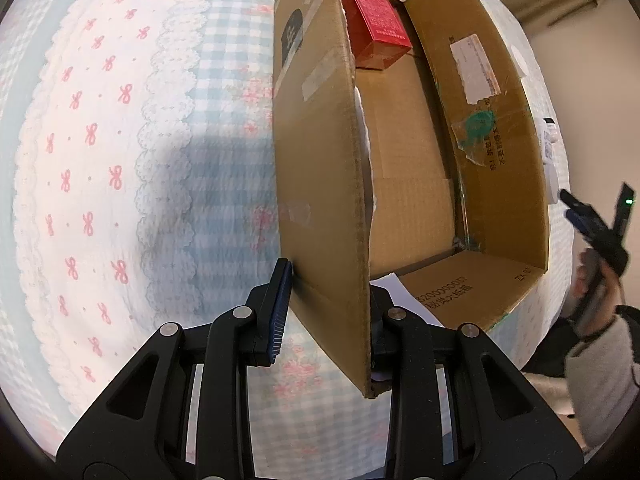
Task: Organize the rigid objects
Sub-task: 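Move the right gripper back and grasp the green jar by its white lid, then carry the green jar with the right gripper and release it into the brown box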
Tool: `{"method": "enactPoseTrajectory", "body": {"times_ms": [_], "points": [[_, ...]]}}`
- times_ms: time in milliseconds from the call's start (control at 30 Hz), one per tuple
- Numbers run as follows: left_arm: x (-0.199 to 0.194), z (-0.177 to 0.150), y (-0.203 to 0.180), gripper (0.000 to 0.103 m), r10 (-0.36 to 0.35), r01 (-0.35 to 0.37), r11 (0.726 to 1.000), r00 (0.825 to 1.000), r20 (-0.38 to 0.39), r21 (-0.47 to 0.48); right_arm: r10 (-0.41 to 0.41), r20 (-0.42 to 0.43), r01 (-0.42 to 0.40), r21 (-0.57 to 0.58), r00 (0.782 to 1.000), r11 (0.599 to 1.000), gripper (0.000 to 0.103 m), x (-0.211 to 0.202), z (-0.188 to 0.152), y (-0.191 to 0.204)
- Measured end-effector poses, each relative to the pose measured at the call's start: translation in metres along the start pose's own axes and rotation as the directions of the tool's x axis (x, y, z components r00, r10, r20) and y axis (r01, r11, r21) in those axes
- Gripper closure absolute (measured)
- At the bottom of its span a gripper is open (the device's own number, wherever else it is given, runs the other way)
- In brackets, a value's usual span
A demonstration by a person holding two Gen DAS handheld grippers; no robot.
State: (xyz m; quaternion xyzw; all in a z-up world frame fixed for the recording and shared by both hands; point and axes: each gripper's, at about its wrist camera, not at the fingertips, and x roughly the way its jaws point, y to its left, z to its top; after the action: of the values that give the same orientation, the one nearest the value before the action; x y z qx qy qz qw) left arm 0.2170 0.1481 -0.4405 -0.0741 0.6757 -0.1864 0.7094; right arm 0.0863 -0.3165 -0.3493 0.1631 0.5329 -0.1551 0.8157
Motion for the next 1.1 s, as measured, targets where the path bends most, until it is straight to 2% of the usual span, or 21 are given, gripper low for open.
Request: {"method": "enactPoseTrajectory", "body": {"times_ms": [233, 300, 367, 400, 467, 900, 1100], "points": [[-0.002, -0.002, -0.001, 0.077, 0.014, -0.014, 1.0, 1.0, 0.007, 0.02, -0.072, 0.094, 0.065, 0.075, 0.993, 0.995, 0.001, 0.037, -0.01, -0.004], [-0.002, -0.002, -0.002, 0.077, 0.013, -0.013, 1.0, 1.0, 0.01, 0.01, -0.09, 0.114, 0.08, 0.089, 0.989, 0.993, 0.008, 0.041, -0.009, -0.004], [-0.001, -0.003, -0.005, 0.077, 0.026, -0.027, 0.999, 1.0, 0.012, 0.025, -0.094, 0.126, 0.083, 0.086, 0.988, 0.993, 0.021, 0.048, -0.007, -0.003], [-0.001, -0.003, -0.006, 0.077, 0.031, -0.032, 0.999, 0.999, 0.016, 0.03, -0.088, 0.128, 0.078, 0.083, 0.988, 0.993, 0.022, 0.05, -0.006, -0.003], [0.0, -0.002, -0.009, 0.077, 0.037, -0.038, 0.999, 0.999, 0.015, 0.034, -0.091, 0.132, 0.082, 0.073, 0.987, 0.994, 0.034, 0.053, -0.004, 0.0], [0.002, 0.0, -0.016, 0.077, 0.039, -0.04, 0.999, 0.999, 0.011, 0.037, -0.052, 0.114, 0.041, 0.102, 0.992, 0.994, 0.036, 0.053, 0.003, -0.002], [0.002, 0.001, -0.016, 0.077, 0.039, -0.04, 0.998, 0.999, 0.008, 0.039, -0.035, 0.113, 0.02, 0.133, 0.993, 0.991, 0.036, 0.036, 0.006, -0.005]]}}
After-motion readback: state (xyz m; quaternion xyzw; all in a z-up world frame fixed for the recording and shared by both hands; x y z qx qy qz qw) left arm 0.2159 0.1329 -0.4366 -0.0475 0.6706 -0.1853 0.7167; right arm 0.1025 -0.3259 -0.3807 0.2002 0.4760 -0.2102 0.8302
